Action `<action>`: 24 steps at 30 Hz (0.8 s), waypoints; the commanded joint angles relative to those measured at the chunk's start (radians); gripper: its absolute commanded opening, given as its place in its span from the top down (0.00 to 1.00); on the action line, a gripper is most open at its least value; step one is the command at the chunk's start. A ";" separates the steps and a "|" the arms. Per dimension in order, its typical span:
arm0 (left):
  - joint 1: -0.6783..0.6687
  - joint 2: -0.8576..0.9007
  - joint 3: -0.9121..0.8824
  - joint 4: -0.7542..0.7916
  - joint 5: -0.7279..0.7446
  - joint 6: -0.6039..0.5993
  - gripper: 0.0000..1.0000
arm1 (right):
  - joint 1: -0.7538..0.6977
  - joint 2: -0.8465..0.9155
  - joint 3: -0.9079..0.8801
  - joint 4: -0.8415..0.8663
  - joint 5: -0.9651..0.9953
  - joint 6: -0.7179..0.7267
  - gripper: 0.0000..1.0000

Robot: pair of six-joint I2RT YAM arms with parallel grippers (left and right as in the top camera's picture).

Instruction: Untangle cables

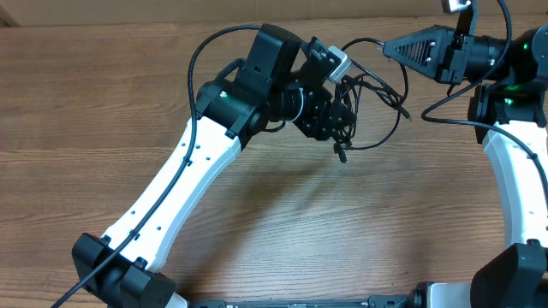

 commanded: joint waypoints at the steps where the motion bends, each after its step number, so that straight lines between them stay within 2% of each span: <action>1: -0.006 0.011 0.004 0.025 -0.006 -0.002 0.73 | 0.003 -0.031 0.021 0.008 0.018 0.052 0.96; 2: -0.006 0.011 0.004 0.035 -0.005 -0.002 0.95 | 0.003 -0.031 0.021 0.008 0.018 0.052 0.96; 3: -0.006 0.011 0.004 0.039 -0.005 -0.002 0.96 | 0.003 -0.031 0.021 0.008 0.018 0.052 0.96; 16: 0.011 0.006 0.004 0.038 0.021 0.006 0.96 | -0.021 -0.030 0.021 0.008 0.018 0.047 0.96; 19: 0.035 -0.011 0.004 0.038 0.080 0.012 0.96 | -0.062 -0.030 0.019 0.007 0.018 0.038 0.96; 24: 0.087 -0.060 0.005 0.039 0.276 0.117 0.96 | -0.144 -0.024 0.012 -0.060 0.013 0.013 0.96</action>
